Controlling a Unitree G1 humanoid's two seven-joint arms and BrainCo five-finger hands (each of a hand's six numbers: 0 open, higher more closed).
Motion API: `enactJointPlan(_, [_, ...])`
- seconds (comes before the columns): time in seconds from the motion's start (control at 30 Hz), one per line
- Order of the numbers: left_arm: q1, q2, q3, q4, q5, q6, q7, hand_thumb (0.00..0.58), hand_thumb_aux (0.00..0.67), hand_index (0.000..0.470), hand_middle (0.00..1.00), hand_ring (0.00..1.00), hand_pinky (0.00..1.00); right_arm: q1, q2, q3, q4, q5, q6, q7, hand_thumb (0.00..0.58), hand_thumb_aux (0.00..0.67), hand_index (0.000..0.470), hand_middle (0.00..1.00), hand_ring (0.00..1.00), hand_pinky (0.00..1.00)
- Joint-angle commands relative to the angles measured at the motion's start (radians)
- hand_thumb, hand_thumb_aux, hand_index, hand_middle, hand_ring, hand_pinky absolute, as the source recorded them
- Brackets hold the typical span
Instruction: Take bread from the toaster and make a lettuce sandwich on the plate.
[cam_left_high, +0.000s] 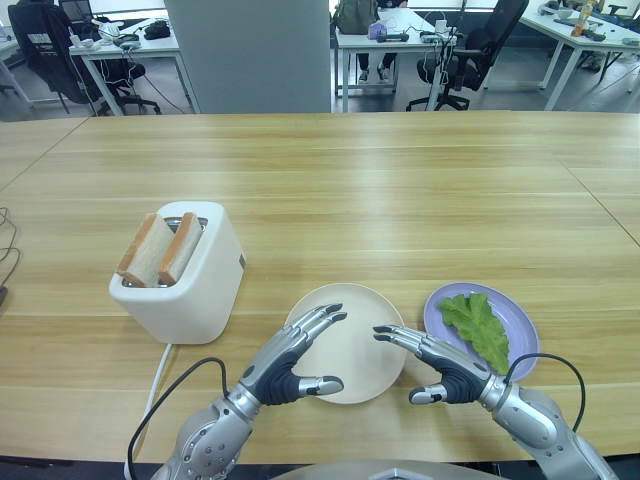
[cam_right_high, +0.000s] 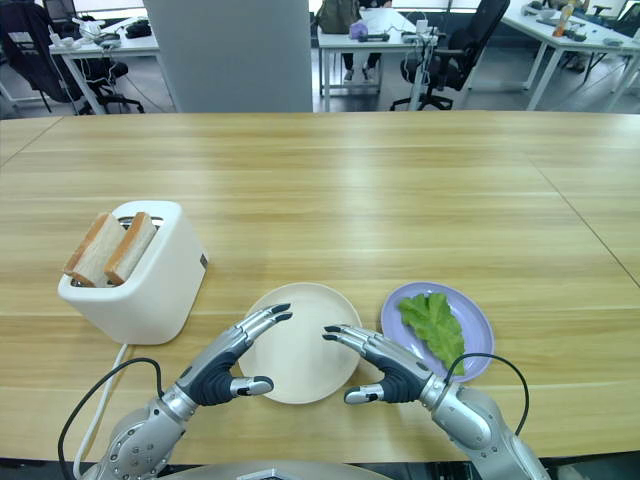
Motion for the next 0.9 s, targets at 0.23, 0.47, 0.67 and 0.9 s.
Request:
enactJointPlan(0.23, [0.001,0.002,-0.003,0.022,0.025,0.015,0.002,0.0,0.0,0.0,0.0,0.0,0.0,-0.022,-0.011,0.007,0.025,-0.02,0.002,0.0,0.0,0.0,0.0,0.0,0.0,0.0])
enactJointPlan(0.47, [-0.002,-0.006,0.016,0.024,0.052,0.032,0.025,0.0,0.0,0.0,0.0,0.0,0.0,-0.026,-0.007,-0.008,0.033,-0.046,0.023,-0.018,0.0,0.0,0.0,0.0,0.0,0.0])
enactJointPlan(0.67, [-0.094,-0.075,0.25,-0.145,0.067,0.208,0.112,0.0,0.0,0.0,0.0,0.0,0.0,-0.042,0.001,-0.008,0.051,-0.063,0.044,-0.043,0.0,0.0,0.0,0.0,0.0,0.0])
enactJointPlan(0.9, [-0.383,0.123,0.582,-0.135,0.065,0.44,0.036,0.0,0.0,0.0,0.0,0.0,0.0,-0.047,0.009,-0.006,0.066,-0.075,0.053,-0.072,0.0,0.0,0.0,0.0,0.0,0.0])
